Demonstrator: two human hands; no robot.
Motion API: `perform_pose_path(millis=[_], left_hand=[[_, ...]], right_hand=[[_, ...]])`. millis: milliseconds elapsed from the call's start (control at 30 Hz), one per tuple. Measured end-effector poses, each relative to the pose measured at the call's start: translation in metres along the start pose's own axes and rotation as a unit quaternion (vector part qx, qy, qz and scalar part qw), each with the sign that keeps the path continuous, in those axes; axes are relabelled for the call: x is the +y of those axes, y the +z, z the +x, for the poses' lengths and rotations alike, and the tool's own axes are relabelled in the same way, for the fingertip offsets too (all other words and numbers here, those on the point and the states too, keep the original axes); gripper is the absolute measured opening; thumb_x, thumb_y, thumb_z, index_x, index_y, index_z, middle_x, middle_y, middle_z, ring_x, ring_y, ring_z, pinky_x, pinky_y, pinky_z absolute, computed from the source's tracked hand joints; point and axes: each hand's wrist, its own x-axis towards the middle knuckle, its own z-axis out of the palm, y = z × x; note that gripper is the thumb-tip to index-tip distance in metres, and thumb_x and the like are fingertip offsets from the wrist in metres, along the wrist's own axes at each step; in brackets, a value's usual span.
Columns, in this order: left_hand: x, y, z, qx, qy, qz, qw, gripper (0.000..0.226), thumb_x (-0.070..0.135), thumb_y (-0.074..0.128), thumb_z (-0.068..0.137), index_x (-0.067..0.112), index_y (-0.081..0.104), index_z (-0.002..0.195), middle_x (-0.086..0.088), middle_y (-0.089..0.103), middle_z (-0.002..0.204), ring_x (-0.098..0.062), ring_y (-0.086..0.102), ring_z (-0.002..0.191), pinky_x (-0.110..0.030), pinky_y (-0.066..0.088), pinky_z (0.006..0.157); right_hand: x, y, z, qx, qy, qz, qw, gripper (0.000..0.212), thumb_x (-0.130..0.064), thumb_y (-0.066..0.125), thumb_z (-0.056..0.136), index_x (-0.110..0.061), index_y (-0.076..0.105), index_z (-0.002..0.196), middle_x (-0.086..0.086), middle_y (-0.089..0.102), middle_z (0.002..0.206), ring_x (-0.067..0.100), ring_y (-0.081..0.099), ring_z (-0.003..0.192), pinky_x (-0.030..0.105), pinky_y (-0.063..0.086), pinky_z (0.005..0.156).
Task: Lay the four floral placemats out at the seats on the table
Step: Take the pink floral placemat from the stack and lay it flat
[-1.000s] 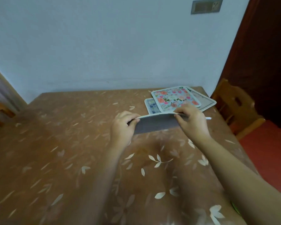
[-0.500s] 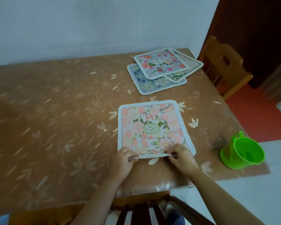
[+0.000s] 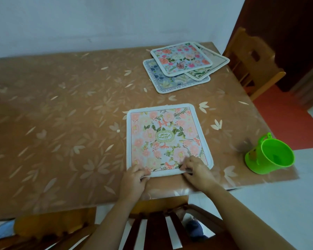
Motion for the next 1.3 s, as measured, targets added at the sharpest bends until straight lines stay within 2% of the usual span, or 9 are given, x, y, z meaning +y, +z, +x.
perform_pose_path(millis=[133,267,400,500,767,933,1067,1233,1300], left_hand=[[0.003,0.004,-0.004,0.024,0.028,0.023,0.999,0.016,-0.004,0.074,0.067,0.004,0.072,0.08,-0.01,0.063,0.082,-0.03,0.058,0.083,-0.029,0.042,0.069],[0.004,0.008,-0.004,0.027,0.035,0.036,0.998,0.019,0.002,0.078,0.065,0.004,0.071,0.083,-0.012,0.062,0.084,-0.031,0.057,0.084,-0.031,0.042,0.07],[0.012,0.015,-0.002,0.016,0.05,0.033,0.998,0.024,0.006,0.08,0.063,0.003,0.07,0.085,-0.013,0.061,0.085,-0.031,0.056,0.086,-0.038,0.046,0.075],[0.021,0.023,0.001,0.014,0.056,0.031,0.998,0.025,0.01,0.078,0.067,0.006,0.069,0.09,-0.01,0.061,0.09,-0.028,0.054,0.091,-0.033,0.039,0.081],[0.042,0.024,0.011,0.04,0.101,-0.028,0.994,0.015,-0.004,0.073,0.069,0.005,0.069,0.08,-0.008,0.063,0.081,-0.025,0.059,0.079,-0.035,0.049,0.069],[0.037,0.01,0.019,0.065,0.04,-0.07,0.995,0.011,-0.004,0.069,0.073,0.004,0.068,0.079,-0.005,0.063,0.082,-0.018,0.055,0.081,-0.017,0.038,0.072],[0.029,-0.008,0.022,0.086,0.006,-0.111,0.99,0.012,-0.006,0.066,0.075,0.005,0.066,0.079,0.001,0.06,0.083,-0.016,0.055,0.081,-0.019,0.041,0.072],[0.016,-0.025,0.021,0.098,-0.044,-0.139,0.984,0.016,-0.001,0.063,0.08,0.014,0.065,0.08,0.01,0.058,0.083,-0.008,0.054,0.084,-0.012,0.038,0.072],[0.015,-0.03,0.018,0.097,-0.045,-0.147,0.983,0.019,-0.002,0.063,0.08,0.017,0.065,0.079,0.013,0.057,0.084,-0.007,0.053,0.085,-0.013,0.039,0.073]], right_hand=[[0.001,0.003,-0.002,0.02,0.01,-0.009,1.0,0.015,-0.002,0.063,0.078,-0.006,0.067,0.092,0.009,0.059,0.105,0.024,0.049,0.105,0.025,0.037,0.085],[-0.001,0.004,-0.003,0.029,0.015,-0.012,0.999,0.017,-0.002,0.063,0.078,-0.005,0.067,0.093,0.012,0.06,0.105,0.028,0.05,0.105,0.035,0.043,0.088],[-0.001,0.004,-0.004,0.034,0.021,-0.011,0.999,0.017,-0.003,0.063,0.078,-0.006,0.069,0.094,0.012,0.061,0.103,0.028,0.051,0.104,0.034,0.044,0.086],[-0.004,0.002,-0.004,0.054,0.019,0.001,0.998,0.014,-0.004,0.063,0.077,-0.007,0.07,0.09,0.012,0.062,0.098,0.028,0.053,0.099,0.036,0.045,0.082],[-0.016,-0.005,0.001,0.092,-0.013,0.021,0.995,0.007,-0.005,0.067,0.076,-0.007,0.07,0.082,0.009,0.063,0.087,0.026,0.057,0.088,0.037,0.048,0.075],[-0.027,-0.011,0.004,0.083,-0.035,0.0,0.996,0.005,-0.013,0.067,0.078,-0.01,0.067,0.081,0.007,0.061,0.09,0.023,0.056,0.087,0.034,0.047,0.074],[-0.032,-0.024,0.002,0.114,-0.068,-0.021,0.991,0.003,-0.009,0.067,0.076,-0.009,0.066,0.079,0.008,0.062,0.085,0.025,0.057,0.081,0.034,0.047,0.069],[-0.04,-0.034,-0.004,0.129,-0.108,-0.018,0.986,0.008,-0.002,0.071,0.072,-0.006,0.064,0.076,0.01,0.063,0.08,0.026,0.058,0.078,0.033,0.048,0.066],[-0.046,-0.033,-0.003,0.136,-0.113,-0.007,0.984,0.009,0.001,0.07,0.072,-0.005,0.064,0.074,0.01,0.063,0.079,0.026,0.058,0.077,0.027,0.046,0.065]])
